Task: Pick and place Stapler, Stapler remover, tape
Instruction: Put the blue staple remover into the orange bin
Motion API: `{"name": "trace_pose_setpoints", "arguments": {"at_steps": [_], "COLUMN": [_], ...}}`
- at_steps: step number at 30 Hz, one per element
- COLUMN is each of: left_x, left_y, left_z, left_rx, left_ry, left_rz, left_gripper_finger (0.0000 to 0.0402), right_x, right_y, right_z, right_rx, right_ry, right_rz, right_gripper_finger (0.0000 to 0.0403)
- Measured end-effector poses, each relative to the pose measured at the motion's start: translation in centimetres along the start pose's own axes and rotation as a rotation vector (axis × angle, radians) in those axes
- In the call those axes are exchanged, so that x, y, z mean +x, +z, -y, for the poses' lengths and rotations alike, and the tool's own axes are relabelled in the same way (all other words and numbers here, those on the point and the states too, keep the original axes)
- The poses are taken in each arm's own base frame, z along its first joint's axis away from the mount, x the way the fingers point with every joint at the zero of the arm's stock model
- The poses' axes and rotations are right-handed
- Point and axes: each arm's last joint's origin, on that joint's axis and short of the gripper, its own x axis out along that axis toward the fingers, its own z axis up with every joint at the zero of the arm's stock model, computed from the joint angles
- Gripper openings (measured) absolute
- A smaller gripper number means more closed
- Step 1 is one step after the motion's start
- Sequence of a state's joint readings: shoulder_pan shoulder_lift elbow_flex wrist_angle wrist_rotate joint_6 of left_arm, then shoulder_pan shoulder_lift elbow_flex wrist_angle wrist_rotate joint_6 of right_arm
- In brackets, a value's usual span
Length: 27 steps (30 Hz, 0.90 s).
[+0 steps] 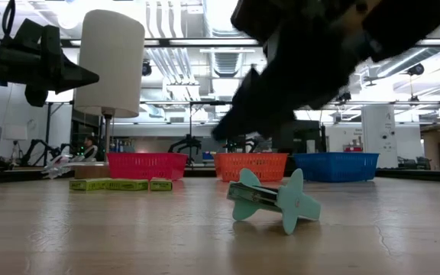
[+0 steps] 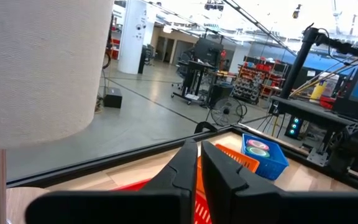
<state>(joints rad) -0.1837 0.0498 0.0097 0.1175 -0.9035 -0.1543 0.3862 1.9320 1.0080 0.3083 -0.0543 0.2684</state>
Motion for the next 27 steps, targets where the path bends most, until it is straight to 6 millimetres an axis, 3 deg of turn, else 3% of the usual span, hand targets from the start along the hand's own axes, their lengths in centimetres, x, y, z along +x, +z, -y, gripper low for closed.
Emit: {"name": "trace_pose_setpoints", "arguments": {"at_steps": [9, 27], "left_x": [0.0, 0.0], "left_y": [0.0, 0.0], "left_z": [0.0, 0.0], "left_rx": [0.001, -0.001], "left_ry": [0.000, 0.000], "left_rz": [-0.001, 0.001], "left_gripper_finger": [0.0025, 0.0025], "right_x": [1.9, 1.5], "right_y": [-1.5, -2.0], "right_z": [0.2, 0.0], "right_rx": [0.066, 0.076], "right_ry": [0.029, 0.036], "right_rz": [-0.051, -0.121], "right_gripper_finger": [0.0102, 0.0060]}}
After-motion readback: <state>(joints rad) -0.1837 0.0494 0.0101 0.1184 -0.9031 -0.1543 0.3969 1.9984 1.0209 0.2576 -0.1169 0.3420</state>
